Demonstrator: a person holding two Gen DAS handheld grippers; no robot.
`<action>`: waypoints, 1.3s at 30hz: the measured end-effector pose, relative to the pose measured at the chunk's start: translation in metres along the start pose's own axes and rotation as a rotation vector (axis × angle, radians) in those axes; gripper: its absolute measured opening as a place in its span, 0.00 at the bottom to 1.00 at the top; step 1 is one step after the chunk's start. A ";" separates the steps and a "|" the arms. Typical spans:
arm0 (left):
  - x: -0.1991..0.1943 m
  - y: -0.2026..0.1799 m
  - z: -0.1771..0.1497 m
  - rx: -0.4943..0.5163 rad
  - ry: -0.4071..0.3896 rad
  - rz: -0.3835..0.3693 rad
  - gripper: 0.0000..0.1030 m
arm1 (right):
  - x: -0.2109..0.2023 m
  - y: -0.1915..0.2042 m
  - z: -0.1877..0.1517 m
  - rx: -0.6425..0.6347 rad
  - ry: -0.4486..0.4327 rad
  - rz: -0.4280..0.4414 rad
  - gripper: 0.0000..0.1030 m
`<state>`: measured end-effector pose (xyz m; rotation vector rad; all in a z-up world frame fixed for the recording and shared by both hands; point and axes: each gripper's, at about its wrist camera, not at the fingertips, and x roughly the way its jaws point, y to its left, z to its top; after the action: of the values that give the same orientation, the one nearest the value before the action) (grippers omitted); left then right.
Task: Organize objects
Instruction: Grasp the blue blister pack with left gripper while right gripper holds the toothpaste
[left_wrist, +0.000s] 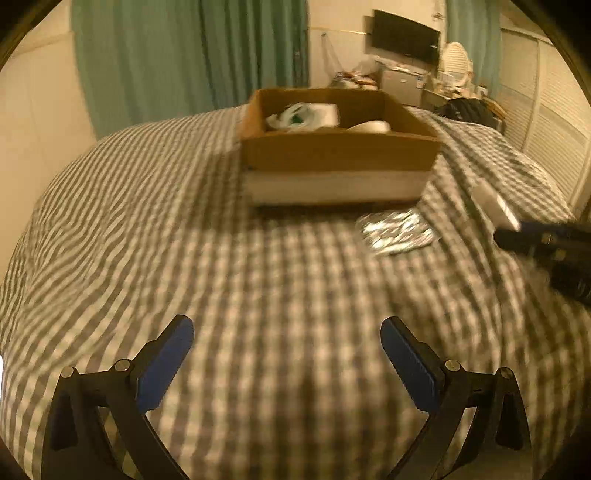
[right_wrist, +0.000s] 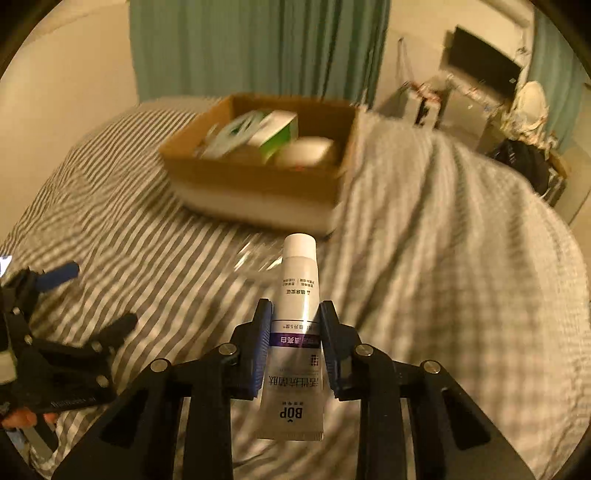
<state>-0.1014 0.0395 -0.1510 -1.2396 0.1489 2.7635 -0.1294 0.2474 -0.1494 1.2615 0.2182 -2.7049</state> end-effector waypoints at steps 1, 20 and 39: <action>0.004 -0.010 0.009 0.027 -0.011 -0.017 1.00 | -0.004 -0.009 0.007 0.000 -0.013 -0.010 0.25; 0.123 -0.093 0.057 0.176 0.045 0.001 1.00 | 0.040 -0.071 0.025 0.060 0.039 0.064 0.25; 0.059 -0.082 0.072 0.206 0.001 -0.151 0.07 | 0.015 -0.057 0.005 0.069 0.031 0.044 0.25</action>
<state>-0.1820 0.1332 -0.1516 -1.1493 0.3177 2.5454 -0.1545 0.3011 -0.1539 1.3122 0.1009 -2.6788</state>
